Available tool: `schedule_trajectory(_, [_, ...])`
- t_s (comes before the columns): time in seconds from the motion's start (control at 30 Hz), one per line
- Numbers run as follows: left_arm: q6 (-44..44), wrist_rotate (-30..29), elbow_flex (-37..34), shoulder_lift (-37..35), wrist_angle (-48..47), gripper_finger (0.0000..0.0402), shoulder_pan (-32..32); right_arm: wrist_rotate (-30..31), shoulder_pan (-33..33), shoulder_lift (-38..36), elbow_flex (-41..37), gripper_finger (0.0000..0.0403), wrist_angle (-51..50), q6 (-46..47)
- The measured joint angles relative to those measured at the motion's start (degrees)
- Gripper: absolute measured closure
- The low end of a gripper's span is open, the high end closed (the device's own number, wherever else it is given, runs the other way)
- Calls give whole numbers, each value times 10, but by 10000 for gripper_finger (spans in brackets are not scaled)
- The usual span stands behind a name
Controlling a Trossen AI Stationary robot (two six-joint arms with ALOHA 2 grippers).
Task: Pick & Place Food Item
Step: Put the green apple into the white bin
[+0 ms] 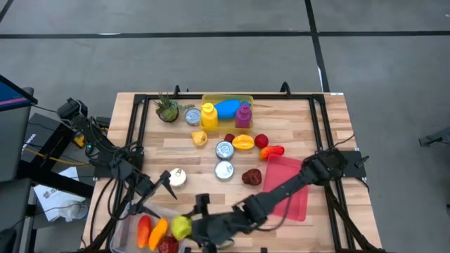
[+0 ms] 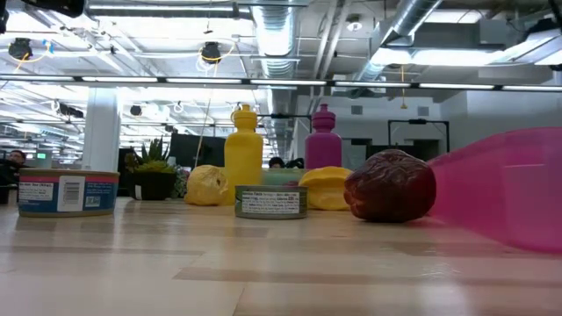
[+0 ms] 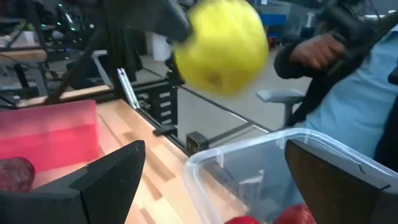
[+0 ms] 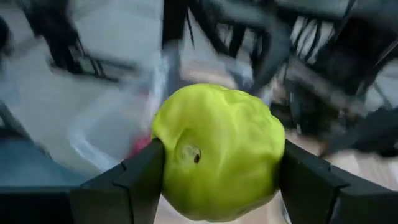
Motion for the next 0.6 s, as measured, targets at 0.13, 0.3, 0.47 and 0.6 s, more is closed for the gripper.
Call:
schedule_trajectory(0.13, [16, -30, 0, -5, 10, 24, 0, -72, -32, 35, -1, 153, 10, -2])
schedule_trajectory(0.3, [21, -61, 0, -21, 13, 24, 0, -119, -54, 56, -1, 154, 23, -17])
schedule_trajectory(0.47, [21, -62, 0, -38, 3, 24, 0, -135, -67, 55, -1, 122, 13, -12])
schedule_trajectory(0.6, [21, -62, 0, -42, -9, 32, 0, -143, -72, 55, -1, 36, 11, -12])
